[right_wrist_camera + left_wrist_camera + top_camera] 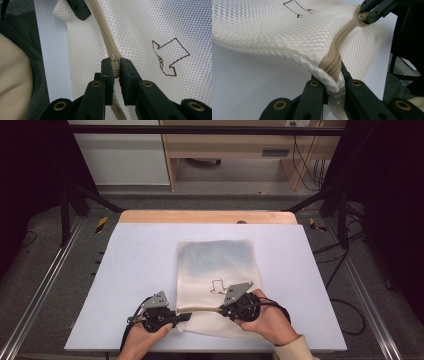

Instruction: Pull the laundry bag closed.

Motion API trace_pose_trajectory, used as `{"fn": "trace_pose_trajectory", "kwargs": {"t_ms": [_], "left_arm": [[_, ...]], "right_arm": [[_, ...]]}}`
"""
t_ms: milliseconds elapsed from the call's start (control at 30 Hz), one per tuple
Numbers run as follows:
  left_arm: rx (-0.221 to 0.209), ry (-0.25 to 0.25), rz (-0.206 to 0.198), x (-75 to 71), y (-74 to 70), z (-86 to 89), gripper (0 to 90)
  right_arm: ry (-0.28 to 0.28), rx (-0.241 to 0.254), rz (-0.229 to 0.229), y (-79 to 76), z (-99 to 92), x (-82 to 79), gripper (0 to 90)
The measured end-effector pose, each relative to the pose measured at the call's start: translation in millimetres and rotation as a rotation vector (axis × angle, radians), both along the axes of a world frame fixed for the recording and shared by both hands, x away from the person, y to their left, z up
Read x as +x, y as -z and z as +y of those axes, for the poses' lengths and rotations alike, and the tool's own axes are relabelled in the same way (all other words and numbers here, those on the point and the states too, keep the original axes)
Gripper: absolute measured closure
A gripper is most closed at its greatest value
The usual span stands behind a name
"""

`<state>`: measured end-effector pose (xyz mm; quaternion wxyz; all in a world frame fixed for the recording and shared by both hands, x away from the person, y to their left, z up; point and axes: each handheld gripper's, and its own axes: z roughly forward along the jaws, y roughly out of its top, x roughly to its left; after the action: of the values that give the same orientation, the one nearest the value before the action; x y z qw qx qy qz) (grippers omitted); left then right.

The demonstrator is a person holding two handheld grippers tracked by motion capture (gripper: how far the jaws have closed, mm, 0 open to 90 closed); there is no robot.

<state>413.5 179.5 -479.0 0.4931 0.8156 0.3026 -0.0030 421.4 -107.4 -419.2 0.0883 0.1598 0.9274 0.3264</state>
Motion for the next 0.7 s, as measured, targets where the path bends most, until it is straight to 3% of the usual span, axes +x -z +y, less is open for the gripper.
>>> {"fn": "trace_pose_trajectory", "kwargs": {"t_ms": [700], "left_arm": [[0.0,-0.002,-0.005,-0.1,-0.2,0.1,86.7]], "right_arm": [[0.004,0.003,-0.004,-0.7,-3.3,-0.7,82.3]]}}
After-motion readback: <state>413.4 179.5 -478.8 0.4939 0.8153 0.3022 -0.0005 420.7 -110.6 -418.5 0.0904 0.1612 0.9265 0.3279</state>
